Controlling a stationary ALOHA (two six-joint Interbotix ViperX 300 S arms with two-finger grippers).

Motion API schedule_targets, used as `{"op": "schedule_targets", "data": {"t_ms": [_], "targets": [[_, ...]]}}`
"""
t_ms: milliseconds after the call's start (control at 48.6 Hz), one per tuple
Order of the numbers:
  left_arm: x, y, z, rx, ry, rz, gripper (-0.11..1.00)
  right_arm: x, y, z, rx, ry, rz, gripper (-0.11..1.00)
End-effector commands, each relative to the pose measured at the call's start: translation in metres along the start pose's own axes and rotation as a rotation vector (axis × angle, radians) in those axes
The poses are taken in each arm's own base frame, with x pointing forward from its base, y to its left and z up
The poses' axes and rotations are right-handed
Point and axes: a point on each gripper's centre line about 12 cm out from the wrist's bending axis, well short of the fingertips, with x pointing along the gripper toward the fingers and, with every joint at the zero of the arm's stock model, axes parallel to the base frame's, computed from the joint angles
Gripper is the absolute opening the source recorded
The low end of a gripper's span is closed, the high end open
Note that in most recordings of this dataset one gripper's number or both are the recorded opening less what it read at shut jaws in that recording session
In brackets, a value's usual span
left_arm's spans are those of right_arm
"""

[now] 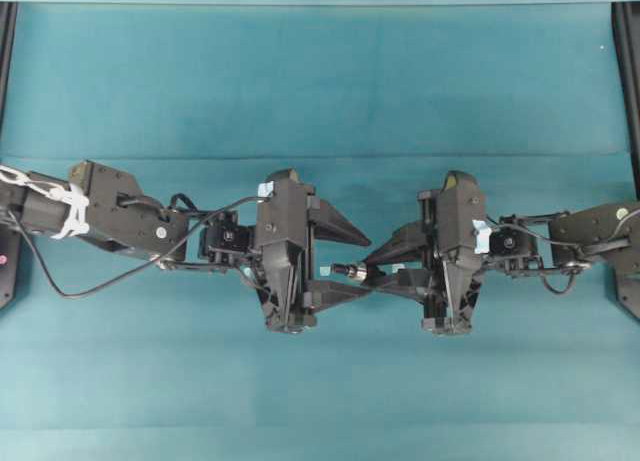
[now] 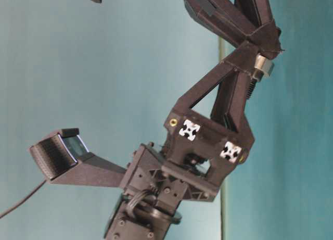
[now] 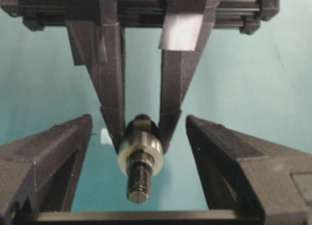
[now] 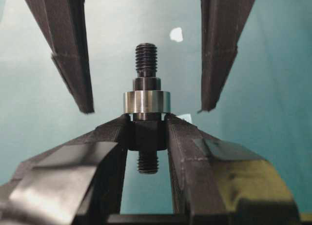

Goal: Insert the washer onto the shaft with both hands.
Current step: 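Open left gripper and pull it away from the shaft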

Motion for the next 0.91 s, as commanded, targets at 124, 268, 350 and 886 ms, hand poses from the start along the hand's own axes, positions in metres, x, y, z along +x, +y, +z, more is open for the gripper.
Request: {"op": "schedule_targets", "data": {"t_ms": [124, 268, 350, 886], "targets": [[-0.019, -0.005, 0.013, 0.007, 0.034, -0.004, 0.84, 0.0, 0.001, 0.005, 0.012, -0.018, 0.003, 0.0], [-0.039, -0.004, 0.009, 0.01, 0.095, 0.002, 0.84, 0.0, 0.002, 0.005, 0.011, -0.018, 0.004, 0.0], [-0.053, -0.004, 0.005, 0.01, 0.12, 0.005, 0.83, 0.0, 0.002, 0.005, 0.009, -0.016, 0.004, 0.0], [-0.11, 0.001, -0.017, 0.045, 0.234, 0.02, 0.83, -0.001, 0.001, 0.003, 0.009, -0.013, 0.003, 0.0]]}}
